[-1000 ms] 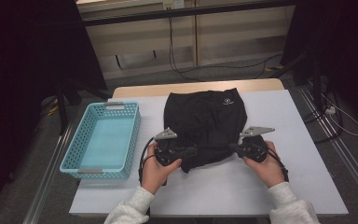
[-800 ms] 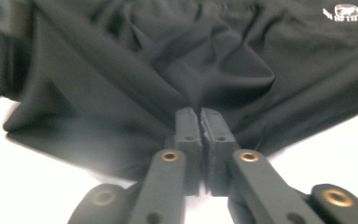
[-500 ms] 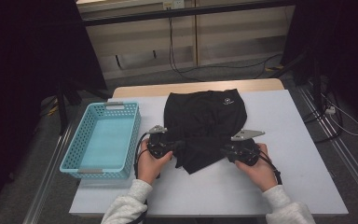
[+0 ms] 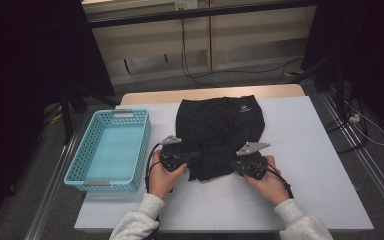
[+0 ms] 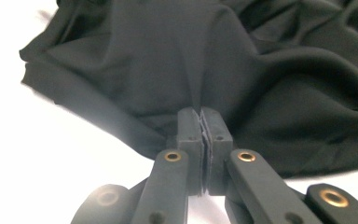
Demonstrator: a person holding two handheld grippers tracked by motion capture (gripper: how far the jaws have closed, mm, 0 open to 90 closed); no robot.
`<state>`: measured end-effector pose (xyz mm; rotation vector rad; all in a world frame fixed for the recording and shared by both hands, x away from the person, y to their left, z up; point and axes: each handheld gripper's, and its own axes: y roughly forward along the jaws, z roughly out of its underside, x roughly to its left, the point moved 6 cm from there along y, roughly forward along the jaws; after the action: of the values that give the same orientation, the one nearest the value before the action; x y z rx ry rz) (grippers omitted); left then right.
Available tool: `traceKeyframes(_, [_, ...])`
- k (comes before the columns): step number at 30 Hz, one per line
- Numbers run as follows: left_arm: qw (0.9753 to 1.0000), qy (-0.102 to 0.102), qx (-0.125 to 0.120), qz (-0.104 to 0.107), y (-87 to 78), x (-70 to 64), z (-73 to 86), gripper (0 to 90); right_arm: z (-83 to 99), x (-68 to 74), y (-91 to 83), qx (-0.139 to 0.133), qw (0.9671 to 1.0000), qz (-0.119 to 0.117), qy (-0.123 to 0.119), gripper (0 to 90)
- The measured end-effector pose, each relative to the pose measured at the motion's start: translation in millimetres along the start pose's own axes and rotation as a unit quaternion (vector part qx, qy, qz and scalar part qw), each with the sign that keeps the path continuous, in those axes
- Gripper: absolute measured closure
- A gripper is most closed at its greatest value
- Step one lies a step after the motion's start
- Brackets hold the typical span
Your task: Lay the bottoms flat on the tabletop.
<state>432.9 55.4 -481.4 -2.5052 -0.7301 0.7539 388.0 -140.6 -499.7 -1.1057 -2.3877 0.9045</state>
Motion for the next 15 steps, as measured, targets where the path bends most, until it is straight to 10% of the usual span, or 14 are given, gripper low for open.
traceKeyframes(10, [0.9990,-0.004,0.005,0.044,5.7,-25.5,-5.0,88.3,0.7,-26.8,-52.8,-0.025,0.9992,-0.021,0.023,88.9])
traceKeyframes(15, [0.9996,0.004,0.012,0.026,11.5,-18.9,-5.0,88.3,0.1,-35.4,-55.1,-0.042,0.9984,-0.016,0.035,86.1])
